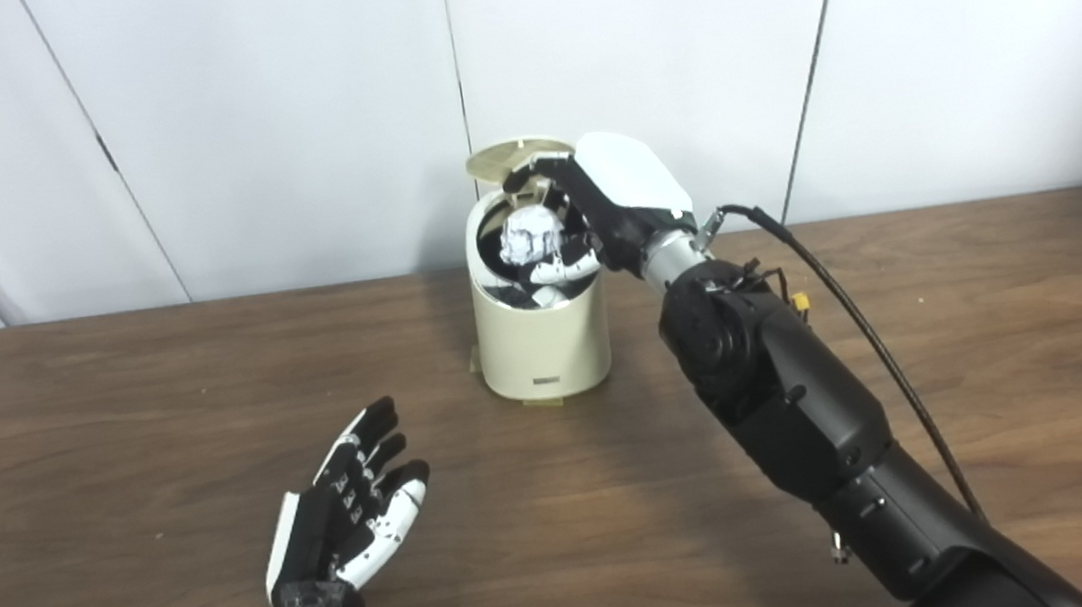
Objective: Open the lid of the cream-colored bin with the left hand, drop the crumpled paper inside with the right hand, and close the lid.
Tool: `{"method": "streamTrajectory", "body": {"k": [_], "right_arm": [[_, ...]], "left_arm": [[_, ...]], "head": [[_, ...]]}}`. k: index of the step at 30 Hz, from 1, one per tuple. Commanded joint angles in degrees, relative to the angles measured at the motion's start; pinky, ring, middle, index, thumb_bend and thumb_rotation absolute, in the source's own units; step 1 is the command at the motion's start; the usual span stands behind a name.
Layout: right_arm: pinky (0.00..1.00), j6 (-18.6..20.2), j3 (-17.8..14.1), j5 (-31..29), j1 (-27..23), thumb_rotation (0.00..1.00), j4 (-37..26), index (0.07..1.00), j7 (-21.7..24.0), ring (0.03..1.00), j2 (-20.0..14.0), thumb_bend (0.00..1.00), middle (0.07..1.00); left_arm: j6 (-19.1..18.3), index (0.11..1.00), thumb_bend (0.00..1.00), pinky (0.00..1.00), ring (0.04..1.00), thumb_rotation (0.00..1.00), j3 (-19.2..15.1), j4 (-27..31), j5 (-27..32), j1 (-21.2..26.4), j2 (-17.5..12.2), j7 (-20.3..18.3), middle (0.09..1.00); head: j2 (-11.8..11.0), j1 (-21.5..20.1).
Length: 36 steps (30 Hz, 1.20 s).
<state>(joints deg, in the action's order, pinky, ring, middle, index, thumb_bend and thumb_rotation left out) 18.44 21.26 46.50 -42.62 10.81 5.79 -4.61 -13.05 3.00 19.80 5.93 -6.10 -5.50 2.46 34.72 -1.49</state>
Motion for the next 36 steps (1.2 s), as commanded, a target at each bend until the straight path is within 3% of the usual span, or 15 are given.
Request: {"method": "streamTrajectory", "body": {"k": [1, 3, 4, 14, 19, 22, 28, 30, 33, 34, 36], "right_arm": [[0.35, -1.1, -0.5, 0.1, -2.8, 0.00, -0.9, 0.703, -1.6, 0.489, -0.2, 0.57, 0.490], [0.38, -1.2, -0.5, 0.0, -2.7, 0.03, -0.9, 0.696, -1.7, 0.513, -0.2, 0.84, 0.607], [0.39, -1.3, -0.5, -0.1, -2.7, 0.04, -1.0, 0.694, -1.7, 0.527, -0.3, 0.86, 0.627], [0.39, -1.2, -0.3, -0.2, -2.5, 0.09, -1.1, 0.711, -1.5, 0.545, -0.4, 0.90, 0.660], [0.54, -1.6, 0.1, 0.4, -2.3, 0.11, -1.4, 0.733, -1.5, 0.684, -0.8, 0.91, 0.768], [0.55, -1.0, 0.3, 0.6, -2.3, 0.13, -1.6, 0.744, -1.1, 0.703, -0.8, 0.91, 0.806], [0.56, -1.9, 0.3, 0.6, -2.1, 0.10, -1.4, 0.727, -2.2, 0.691, -0.8, 0.91, 0.770], [0.56, -2.1, 0.2, 0.6, -2.1, 0.08, -1.3, 0.715, -2.6, 0.678, -0.7, 0.90, 0.754], [0.48, -3.8, -0.6, -0.6, -1.7, 0.01, -1.4, 0.624, -4.9, 0.544, -0.3, 0.84, 0.641], [0.47, -4.8, -1.0, -1.2, -1.5, 0.01, -1.3, 0.578, -6.0, 0.472, -0.2, 0.68, 0.579], [0.41, -6.4, -1.3, -1.7, -1.3, 0.00, -1.1, 0.534, -7.8, 0.414, 0.0, 0.55, 0.525]], "left_arm": [[1.7, 0.924, 0.42, 0.83, 0.897, 0.15, 0.0, 1.0, -0.3, -0.9, 2.7, 0.2, 0.920], [1.8, 0.926, 0.41, 0.83, 0.898, 0.14, 0.0, 1.0, -0.3, -0.9, 2.8, 0.2, 0.923], [1.9, 0.927, 0.40, 0.83, 0.898, 0.13, 0.0, 1.0, -0.3, -0.9, 2.7, 0.2, 0.924], [2.2, 0.932, 0.39, 0.84, 0.911, 0.08, 0.1, 1.0, 0.1, -1.0, 2.7, -0.1, 0.932], [2.1, 0.932, 0.39, 0.82, 0.901, 0.07, -0.1, 1.2, 0.3, -1.1, 2.8, 0.0, 0.927], [2.0, 0.931, 0.39, 0.82, 0.903, 0.08, -0.1, 1.3, 0.2, -1.2, 2.8, 0.1, 0.928], [1.8, 0.936, 0.40, 0.82, 0.905, 0.08, -0.1, 1.4, 0.4, -1.2, 2.7, 0.0, 0.933], [1.8, 0.936, 0.40, 0.82, 0.904, 0.09, -0.1, 1.4, 0.2, -1.2, 2.7, 0.1, 0.932], [1.9, 0.932, 0.39, 0.82, 0.905, 0.06, 0.0, 1.3, 0.0, -1.1, 2.6, 0.0, 0.930], [2.0, 0.932, 0.38, 0.83, 0.904, 0.05, 0.0, 1.3, 0.1, -1.1, 2.6, 0.0, 0.930], [2.1, 0.931, 0.39, 0.82, 0.903, 0.06, 0.0, 1.1, 0.3, -1.1, 2.6, -0.1, 0.929]], "head": [[0.0, 0.0], [0.0, 0.0], [0.0, 0.0], [0.1, 0.1], [0.2, 0.1], [0.2, 0.1], [0.4, -0.1], [0.4, -0.1], [0.4, -0.1], [0.4, -0.1], [0.4, -0.1]]}}
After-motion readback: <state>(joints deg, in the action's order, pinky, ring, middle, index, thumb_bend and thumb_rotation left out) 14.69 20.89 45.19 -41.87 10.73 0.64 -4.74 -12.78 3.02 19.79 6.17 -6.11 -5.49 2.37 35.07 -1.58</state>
